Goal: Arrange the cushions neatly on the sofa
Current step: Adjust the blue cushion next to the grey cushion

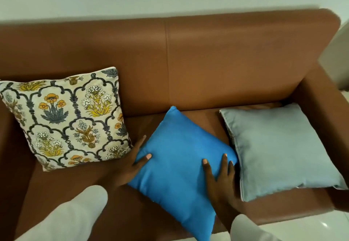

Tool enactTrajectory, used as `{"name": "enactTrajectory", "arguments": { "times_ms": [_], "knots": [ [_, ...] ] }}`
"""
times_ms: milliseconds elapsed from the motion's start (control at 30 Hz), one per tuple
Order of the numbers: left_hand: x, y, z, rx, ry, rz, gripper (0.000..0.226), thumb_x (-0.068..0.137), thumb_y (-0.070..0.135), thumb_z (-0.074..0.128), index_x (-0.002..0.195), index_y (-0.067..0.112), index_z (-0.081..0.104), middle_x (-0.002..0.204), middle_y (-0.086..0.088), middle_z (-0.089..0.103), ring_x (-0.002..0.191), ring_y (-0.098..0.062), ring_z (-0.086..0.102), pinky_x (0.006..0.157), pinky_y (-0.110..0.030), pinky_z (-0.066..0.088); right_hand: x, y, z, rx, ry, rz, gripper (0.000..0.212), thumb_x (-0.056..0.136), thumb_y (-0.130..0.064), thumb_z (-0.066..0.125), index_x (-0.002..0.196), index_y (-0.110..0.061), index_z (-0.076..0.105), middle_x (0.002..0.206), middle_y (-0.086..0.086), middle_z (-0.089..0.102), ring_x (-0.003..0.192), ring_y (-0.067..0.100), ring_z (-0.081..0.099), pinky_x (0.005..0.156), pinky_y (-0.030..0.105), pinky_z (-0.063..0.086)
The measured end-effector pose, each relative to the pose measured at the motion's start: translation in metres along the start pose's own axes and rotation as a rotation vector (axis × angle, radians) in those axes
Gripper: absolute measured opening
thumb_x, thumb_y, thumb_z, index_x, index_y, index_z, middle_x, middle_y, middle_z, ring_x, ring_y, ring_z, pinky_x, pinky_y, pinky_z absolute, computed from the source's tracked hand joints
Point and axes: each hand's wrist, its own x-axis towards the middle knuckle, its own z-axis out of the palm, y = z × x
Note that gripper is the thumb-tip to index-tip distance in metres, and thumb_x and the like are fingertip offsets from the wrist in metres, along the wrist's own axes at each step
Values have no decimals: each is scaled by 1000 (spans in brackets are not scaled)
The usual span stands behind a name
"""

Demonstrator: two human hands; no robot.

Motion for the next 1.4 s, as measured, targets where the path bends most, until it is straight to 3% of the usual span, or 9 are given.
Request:
{"name": "enactTrajectory", "arguments": {
  "times_ms": [133,267,333,500,633,733,867,1100,1400],
  "knots": [
    [-13,48,-38,-264,49,-135,42,107,38,67,148,46,63,162,3,58,141,-16,61,117,-31,48,36,-37,-57,238,-61,65,60,104,-57,66,141,-10,72,133,11,76,122,30,71,103,43,58],
    [-26,91,-104,-571,18,-346,64,89,70,71,131,23,80,137,-25,73,115,-49,75,102,-49,60,68,-132,-114,586,-366,239,57,106,-62,54,112,-10,76,84,12,75,68,28,71,61,32,55],
    [-20,106,-117,-696,59,-357,89,83,89,63,123,12,78,110,-24,77,85,-39,75,71,-40,63,86,-169,-126,677,-363,180,59,109,-64,48,99,-17,83,88,15,81,71,30,79,66,38,61],
    [35,120,-78,-903,246,-253,89,93,93,36,146,25,62,132,-11,68,119,-29,67,90,-44,55,128,-207,-92,854,-327,2,78,113,-68,30,144,-9,71,149,24,68,113,35,79,80,37,68],
    [70,98,-22,-116,542,-72,86,102,66,60,172,29,27,176,-14,23,161,-40,31,126,-60,36,140,-184,-43,324,27,-399,70,115,-55,42,174,-18,31,180,17,32,165,38,33,134,53,29],
    [76,85,-6,513,842,373,77,109,45,58,174,21,24,179,-14,22,164,-37,29,129,-53,25,138,-156,-17,-258,387,-852,73,114,-47,43,177,-17,19,186,16,6,172,37,12,137,51,14],
    [112,96,3,957,648,669,68,116,47,39,177,27,16,186,2,11,172,-22,12,137,-43,12,140,-147,23,-676,303,-1333,61,119,-43,34,176,-23,26,187,4,11,173,26,13,137,56,20],
    [157,100,-38,844,632,483,82,109,75,34,177,38,8,186,12,-1,173,-16,3,136,-41,6,167,-181,18,-344,292,-681,88,105,-80,23,177,-34,1,187,-9,-10,172,17,-11,137,61,4],
    [127,190,0,410,873,195,80,113,65,30,178,25,6,187,1,-2,173,-24,4,135,-53,6,158,-163,-46,-200,153,-682,86,110,-73,27,178,-28,2,188,-5,-4,174,22,-1,139,41,11]
  ]
}}
